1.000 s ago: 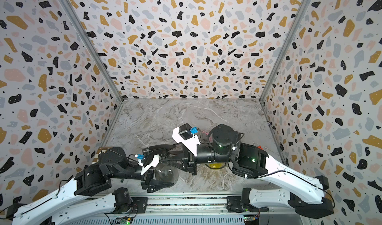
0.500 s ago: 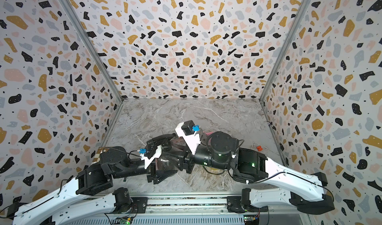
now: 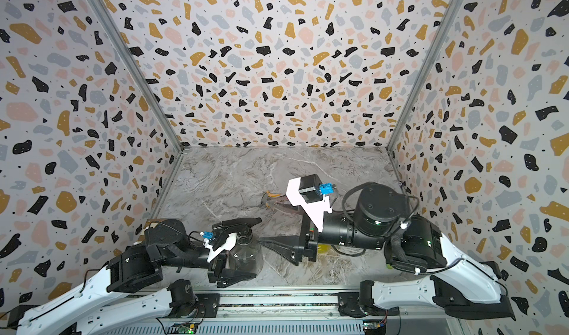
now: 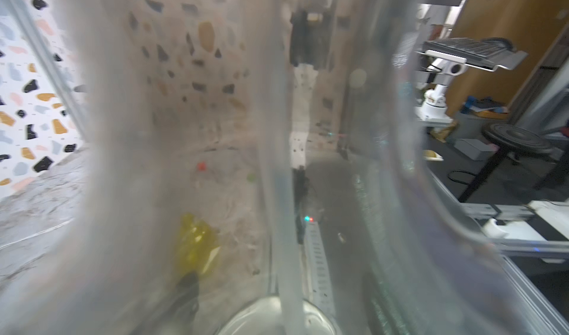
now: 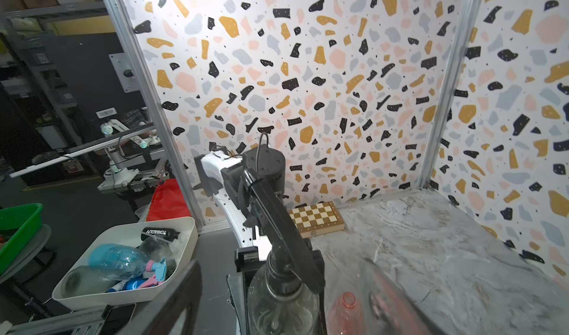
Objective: Attach spray nozzles to spray bottles
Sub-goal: Screw the spray nozzle on the spray bottle.
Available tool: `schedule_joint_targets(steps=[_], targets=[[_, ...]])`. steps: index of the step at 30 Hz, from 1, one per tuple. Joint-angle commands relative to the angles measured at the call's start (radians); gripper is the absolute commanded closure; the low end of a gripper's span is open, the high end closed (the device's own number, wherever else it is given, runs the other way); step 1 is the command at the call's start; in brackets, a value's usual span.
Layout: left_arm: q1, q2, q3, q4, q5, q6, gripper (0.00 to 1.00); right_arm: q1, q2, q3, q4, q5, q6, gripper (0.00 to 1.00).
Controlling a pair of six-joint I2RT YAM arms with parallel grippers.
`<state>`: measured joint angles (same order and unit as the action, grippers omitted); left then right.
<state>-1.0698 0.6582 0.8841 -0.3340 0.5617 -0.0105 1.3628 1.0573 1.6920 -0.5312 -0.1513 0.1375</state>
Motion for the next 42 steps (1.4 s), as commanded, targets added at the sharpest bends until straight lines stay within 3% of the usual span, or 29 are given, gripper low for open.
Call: schedule_joint_targets(steps=[1,10,21,23,26,28,29,42], targets=[[0.004,0.007,0.039,0.023,0.093,0.015,1.00,0.000,0.079,0.063,-0.066,-0.085,-0.067,0.21],[0.004,0.010,0.032,0.027,0.136,0.015,1.00,-0.001,0.162,0.126,-0.092,-0.144,-0.086,0.35],[0.004,0.023,0.033,0.040,0.115,0.004,0.98,-0.002,0.155,0.087,-0.068,-0.145,-0.061,0.76],[0.004,0.020,0.035,0.041,0.106,0.001,0.80,-0.003,0.156,0.084,-0.069,-0.140,-0.058,0.85],[0.003,0.016,0.036,0.043,0.087,-0.007,0.43,-0.005,0.155,0.075,-0.062,-0.130,-0.050,1.00],[0.004,0.012,0.035,0.042,0.060,-0.018,0.23,-0.005,0.148,0.058,-0.051,-0.111,-0.042,1.00],[0.004,0.009,0.035,0.040,0.050,-0.022,0.04,-0.008,0.142,0.050,-0.044,-0.106,-0.038,1.00],[0.004,-0.050,0.004,-0.032,-0.169,-0.075,0.01,-0.053,0.052,-0.096,-0.028,0.145,0.003,1.00]])
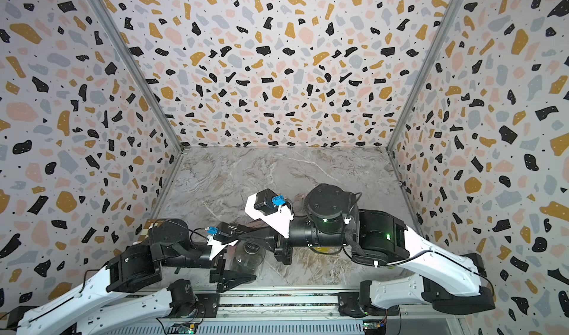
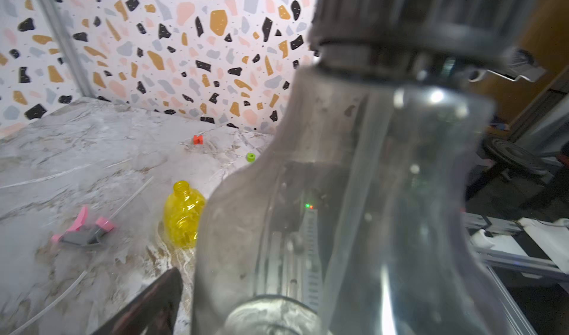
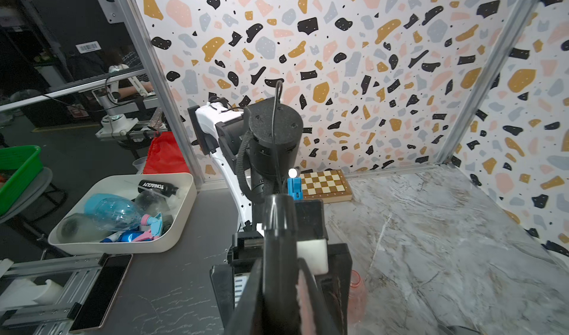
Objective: Attach spray nozzles to spray bottles
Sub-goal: Screw the spray nozzle on the spray bottle, then place the spray bottle at the center of the board.
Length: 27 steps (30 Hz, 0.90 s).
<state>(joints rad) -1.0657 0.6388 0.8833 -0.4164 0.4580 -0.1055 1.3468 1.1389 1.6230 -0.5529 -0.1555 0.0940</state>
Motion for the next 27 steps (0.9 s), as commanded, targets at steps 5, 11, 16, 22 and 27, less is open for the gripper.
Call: schedule_joint_targets(steps=[5,11,16,22,27], targets=[[0.000,-0.030,-0.002,0.040,-0.212,-0.018,0.01,-0.068,-0.066,-0.082,0.021,0.155,0.062,1.00],[0.000,-0.033,-0.009,0.038,-0.332,-0.032,0.01,-0.105,-0.097,-0.145,0.041,0.177,0.082,1.00],[0.000,-0.042,-0.022,0.065,-0.266,-0.028,0.01,-0.153,-0.106,-0.190,0.069,0.203,0.098,1.00],[0.000,-0.112,0.017,-0.028,-0.383,-0.013,0.01,-0.304,-0.072,-0.264,0.124,0.272,0.072,1.00],[-0.001,-0.217,-0.011,0.017,-0.451,-0.007,0.01,-0.515,0.051,-0.368,0.319,0.291,0.063,1.00]])
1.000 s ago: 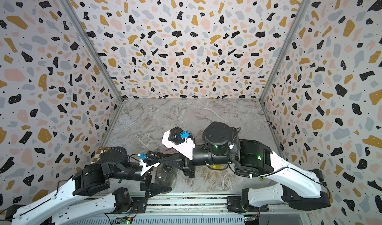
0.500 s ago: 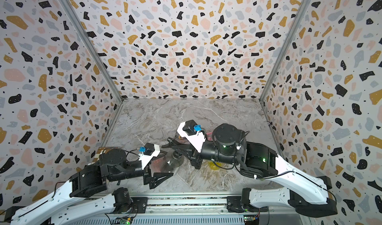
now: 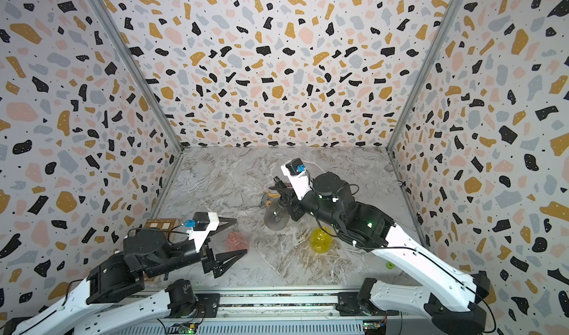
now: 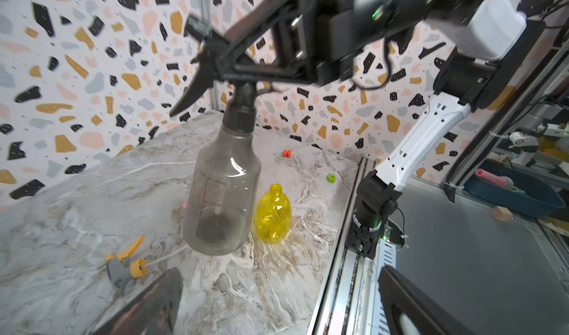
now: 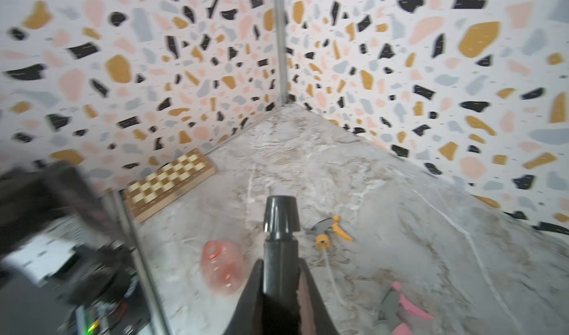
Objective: Attach spray nozzles to spray bottles
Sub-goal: Place the spray bottle at the center of the board.
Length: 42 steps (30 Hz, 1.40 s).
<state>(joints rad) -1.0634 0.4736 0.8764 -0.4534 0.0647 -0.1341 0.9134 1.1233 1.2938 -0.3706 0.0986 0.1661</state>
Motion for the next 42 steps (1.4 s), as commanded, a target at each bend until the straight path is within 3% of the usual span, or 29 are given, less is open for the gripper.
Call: schedule_joint_targets(steps=[1,9,14,21,36,40,42], targets=[[-0.003,-0.067,-0.008,0.056,-0.068,0.020,0.01,-0.121,0.098,-0.048,0.164,0.031,0.001,1.00],[-0.003,-0.149,-0.035,0.061,-0.092,0.010,0.01,-0.268,0.380,0.014,0.318,0.071,0.003,1.00],[-0.003,-0.174,-0.047,0.055,-0.071,-0.005,0.01,-0.328,0.512,0.075,0.340,0.016,-0.004,1.00],[-0.003,-0.197,-0.065,0.053,-0.077,-0.008,0.01,-0.332,0.624,0.162,0.340,-0.014,-0.032,1.00],[-0.003,-0.175,-0.079,0.061,-0.076,0.002,0.01,-0.318,0.799,0.335,0.247,0.060,-0.086,1.00],[-0.003,-0.174,-0.078,0.059,-0.077,0.003,0.01,-0.318,0.802,0.338,0.243,0.063,-0.087,0.70],[-0.003,-0.172,-0.078,0.059,-0.079,0.004,0.01,-0.318,0.802,0.348,0.238,0.067,-0.085,0.61]])
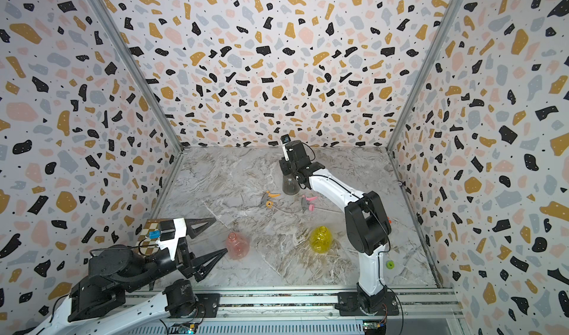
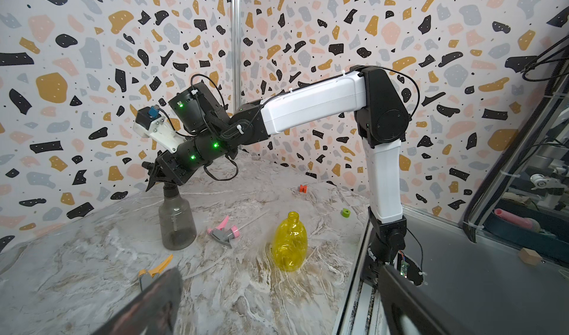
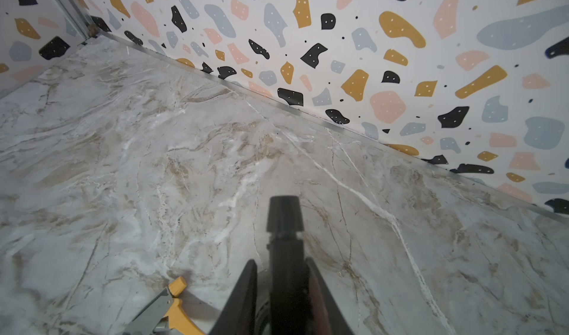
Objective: Attach spray nozzles to spray bottles
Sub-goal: Place the spray bottle at the center of the board, then pick up the spray bottle from the center of the board.
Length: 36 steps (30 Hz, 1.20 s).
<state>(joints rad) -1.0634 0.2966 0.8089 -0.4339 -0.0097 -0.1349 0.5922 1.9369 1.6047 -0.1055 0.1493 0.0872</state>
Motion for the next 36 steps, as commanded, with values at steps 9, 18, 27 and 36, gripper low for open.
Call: schedule_joint_targets(steps=[9,18,27,36], targets=[[-0.003,0.010,-0.005,0.037,0.008,0.004,0.01,0.011,-0.069,0.106,-0.059,0.006,0.013,0.41],[-0.003,0.006,0.063,-0.042,-0.167,-0.021,0.01,0.215,-0.408,-0.227,0.002,-0.166,0.050,0.32],[-0.003,-0.056,0.077,-0.083,-0.343,-0.055,0.01,0.525,-0.365,-0.384,0.066,-0.279,0.043,0.31],[-0.003,-0.079,0.073,-0.107,-0.328,-0.072,0.01,0.591,-0.230,-0.347,0.118,-0.218,0.060,0.36]])
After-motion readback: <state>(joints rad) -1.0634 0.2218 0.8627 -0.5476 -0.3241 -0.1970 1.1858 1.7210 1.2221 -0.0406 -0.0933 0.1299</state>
